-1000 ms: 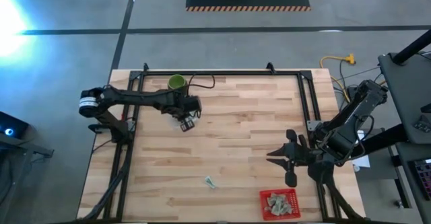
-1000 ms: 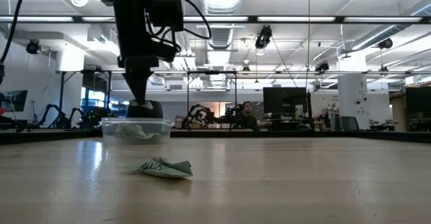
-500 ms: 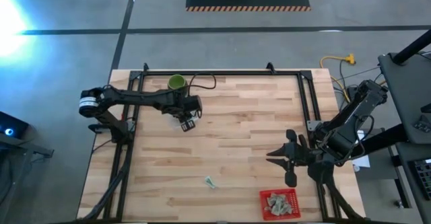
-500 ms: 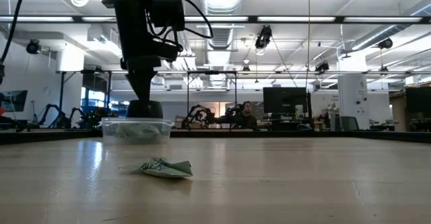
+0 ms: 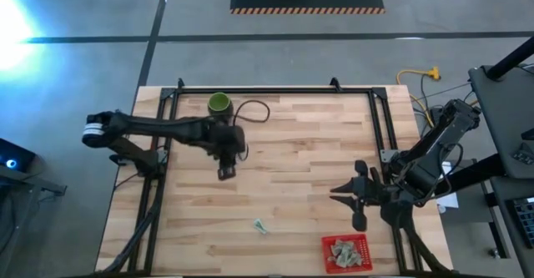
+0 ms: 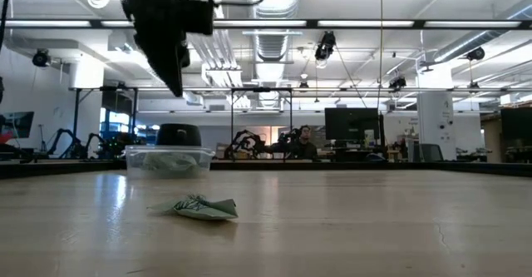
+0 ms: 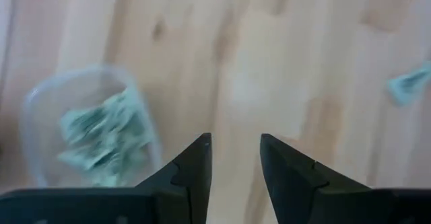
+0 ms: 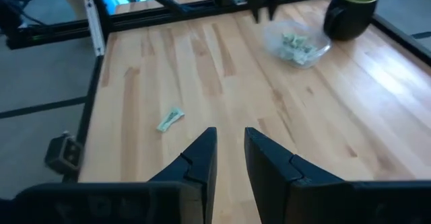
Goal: Pick and place items into bin
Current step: Put the green stevia packet into the transparent bin
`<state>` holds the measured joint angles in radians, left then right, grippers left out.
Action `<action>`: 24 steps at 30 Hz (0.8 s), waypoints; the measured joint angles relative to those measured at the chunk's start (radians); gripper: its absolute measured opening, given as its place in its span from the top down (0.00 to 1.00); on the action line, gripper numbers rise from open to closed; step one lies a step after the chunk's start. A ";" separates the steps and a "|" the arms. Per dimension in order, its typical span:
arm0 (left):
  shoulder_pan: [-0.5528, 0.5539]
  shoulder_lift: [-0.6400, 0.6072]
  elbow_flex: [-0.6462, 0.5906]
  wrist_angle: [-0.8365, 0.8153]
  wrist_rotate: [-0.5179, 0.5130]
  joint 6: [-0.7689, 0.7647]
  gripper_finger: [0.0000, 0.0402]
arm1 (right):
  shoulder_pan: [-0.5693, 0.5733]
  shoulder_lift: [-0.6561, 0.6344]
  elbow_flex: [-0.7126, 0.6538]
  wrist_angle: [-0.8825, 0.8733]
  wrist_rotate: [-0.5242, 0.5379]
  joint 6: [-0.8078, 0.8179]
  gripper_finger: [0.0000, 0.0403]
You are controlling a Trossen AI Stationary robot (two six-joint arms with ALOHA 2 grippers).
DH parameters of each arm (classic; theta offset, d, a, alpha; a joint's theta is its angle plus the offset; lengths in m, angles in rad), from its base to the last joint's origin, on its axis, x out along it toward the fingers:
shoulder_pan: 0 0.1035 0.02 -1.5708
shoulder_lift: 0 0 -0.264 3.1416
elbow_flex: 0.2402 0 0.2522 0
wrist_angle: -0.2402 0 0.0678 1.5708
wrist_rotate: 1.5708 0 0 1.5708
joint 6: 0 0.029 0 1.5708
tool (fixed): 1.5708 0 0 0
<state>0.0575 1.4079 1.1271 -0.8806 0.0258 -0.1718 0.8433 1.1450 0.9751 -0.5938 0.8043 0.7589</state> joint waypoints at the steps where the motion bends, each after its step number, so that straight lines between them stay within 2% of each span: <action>1: -0.022 -0.011 0.000 0.014 0.001 0.000 0.73 | 0.000 0.000 -0.003 -0.001 0.011 0.000 0.83; 9: -0.193 -0.056 -0.003 0.263 0.003 0.003 0.73 | -0.022 0.000 -0.021 0.000 0.063 -0.004 0.83; 13: -0.257 -0.042 -0.004 0.377 0.014 0.102 0.73 | -0.039 0.000 -0.027 0.000 0.063 -0.004 0.83; 16: -0.292 -0.014 -0.009 0.433 0.023 0.174 0.73 | -0.043 0.000 -0.028 0.001 0.063 -0.004 0.83; 20: -0.323 0.037 -0.020 0.505 0.028 0.187 0.73 | -0.046 0.000 -0.030 0.001 0.063 -0.004 0.83; 24: -0.346 0.126 -0.013 0.523 0.081 0.189 0.73 | -0.046 0.000 -0.033 -0.001 0.063 -0.003 0.83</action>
<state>-0.2885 1.5339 1.1141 -0.3575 0.1068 0.0170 0.7975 1.1446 0.9421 -0.5947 0.8669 0.7555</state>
